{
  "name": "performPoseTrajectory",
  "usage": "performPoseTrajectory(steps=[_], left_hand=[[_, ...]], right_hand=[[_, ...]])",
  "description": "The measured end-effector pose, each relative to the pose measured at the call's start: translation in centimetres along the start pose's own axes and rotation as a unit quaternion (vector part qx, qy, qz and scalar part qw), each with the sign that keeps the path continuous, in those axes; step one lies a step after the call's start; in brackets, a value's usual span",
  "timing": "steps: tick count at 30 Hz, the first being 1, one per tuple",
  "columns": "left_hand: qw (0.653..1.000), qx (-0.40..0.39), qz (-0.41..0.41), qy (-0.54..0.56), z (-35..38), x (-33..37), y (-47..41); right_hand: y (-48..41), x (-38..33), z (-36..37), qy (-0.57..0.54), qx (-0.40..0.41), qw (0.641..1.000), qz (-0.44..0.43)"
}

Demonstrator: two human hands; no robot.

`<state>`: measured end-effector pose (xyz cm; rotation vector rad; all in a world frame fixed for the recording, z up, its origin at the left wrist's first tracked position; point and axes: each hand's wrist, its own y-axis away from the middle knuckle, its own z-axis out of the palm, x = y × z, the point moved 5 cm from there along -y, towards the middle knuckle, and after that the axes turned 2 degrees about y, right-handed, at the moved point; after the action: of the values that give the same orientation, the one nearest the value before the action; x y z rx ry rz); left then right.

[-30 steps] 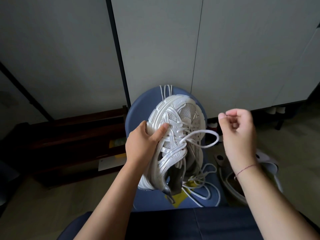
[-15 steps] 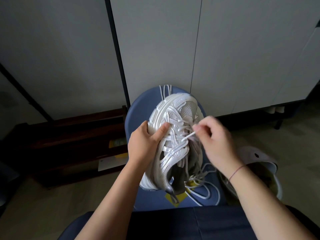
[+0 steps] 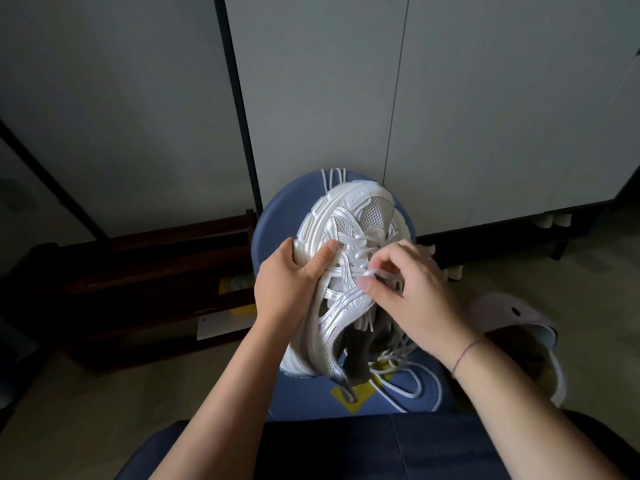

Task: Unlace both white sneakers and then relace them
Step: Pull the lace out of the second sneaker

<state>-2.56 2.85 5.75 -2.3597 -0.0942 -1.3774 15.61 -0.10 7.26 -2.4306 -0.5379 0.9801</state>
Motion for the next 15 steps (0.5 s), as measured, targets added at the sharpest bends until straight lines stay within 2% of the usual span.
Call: performPoseTrajectory(steps=[3, 5, 7, 10, 11, 12, 15], left_hand=[[1.000, -0.005, 0.000, -0.009, 0.0, -0.2, 0.0], [1.000, -0.004, -0.005, 0.015, -0.1, -0.2, 0.0], [0.999, 0.003, -0.011, 0.037, -0.4, -0.2, -0.1], [0.999, 0.015, -0.015, 0.024, -1.0, -0.4, -0.4], [0.999, 0.018, -0.021, 0.022, -1.2, -0.7, -0.5], [0.999, 0.023, -0.028, 0.025, -1.3, -1.0, -0.6], [0.997, 0.029, -0.045, 0.062, -1.3, -1.3, -0.9]], right_hand=[[-0.2, -0.4, -0.1, 0.011, 0.037, 0.999, -0.033], [-0.4, -0.1, -1.2, -0.033, 0.097, 0.995, -0.005], [-0.4, 1.4, -3.3, -0.076, 0.186, 0.977, 0.072], [0.3, 5.6, -7.2, -0.147, 0.338, 0.905, 0.212], [0.5, 6.6, -8.0, -0.156, 0.346, 0.894, 0.237], [0.5, 7.1, -8.2, -0.156, 0.327, 0.898, 0.248], [0.0, 6.3, -5.8, -0.128, 0.193, 0.944, 0.237]])
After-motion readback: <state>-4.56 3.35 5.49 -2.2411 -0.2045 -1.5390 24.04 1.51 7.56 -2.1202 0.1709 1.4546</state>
